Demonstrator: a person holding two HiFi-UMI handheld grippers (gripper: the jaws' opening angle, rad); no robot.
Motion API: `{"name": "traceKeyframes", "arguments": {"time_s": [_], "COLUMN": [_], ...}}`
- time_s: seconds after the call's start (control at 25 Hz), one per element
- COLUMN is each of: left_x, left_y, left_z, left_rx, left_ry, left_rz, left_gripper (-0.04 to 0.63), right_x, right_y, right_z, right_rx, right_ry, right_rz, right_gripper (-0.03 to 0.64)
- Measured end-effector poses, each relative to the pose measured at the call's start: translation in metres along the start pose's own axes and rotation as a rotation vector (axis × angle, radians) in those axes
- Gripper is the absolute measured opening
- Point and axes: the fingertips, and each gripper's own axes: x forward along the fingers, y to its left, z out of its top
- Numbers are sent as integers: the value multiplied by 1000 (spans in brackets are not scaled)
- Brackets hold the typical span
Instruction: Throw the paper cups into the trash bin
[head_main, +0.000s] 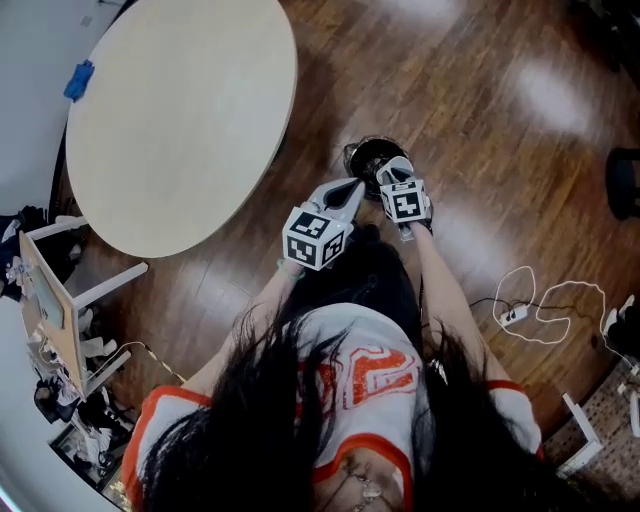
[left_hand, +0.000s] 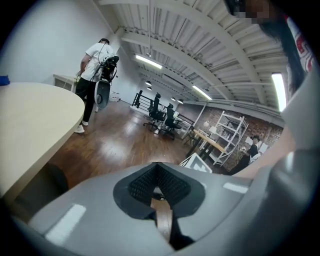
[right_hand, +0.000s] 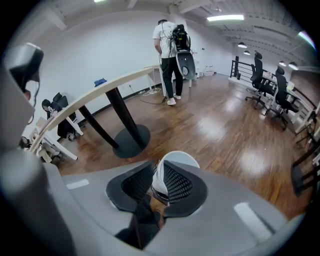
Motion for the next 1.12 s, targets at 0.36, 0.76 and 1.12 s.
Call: {"name": "traceKeyframes", "arguments": {"time_s": [0.36, 0.76, 1.12], "left_x": [-9, 0, 6], "left_y": [29, 17, -2], "left_z": [9, 19, 31], "left_rx": [-46, -27, -17], "left_ry": [-10, -5, -31], "left_rz": [50, 6, -26], "left_gripper": [0, 0, 0], "right_x": [11, -45, -145], "right_y": [-26, -25, 4], "right_z": [2, 30, 75], "right_rx": [147, 265, 288], "right_ry": [53, -153, -379], "right_rz": [2, -32, -40], "right_gripper": [104, 3, 2]}}
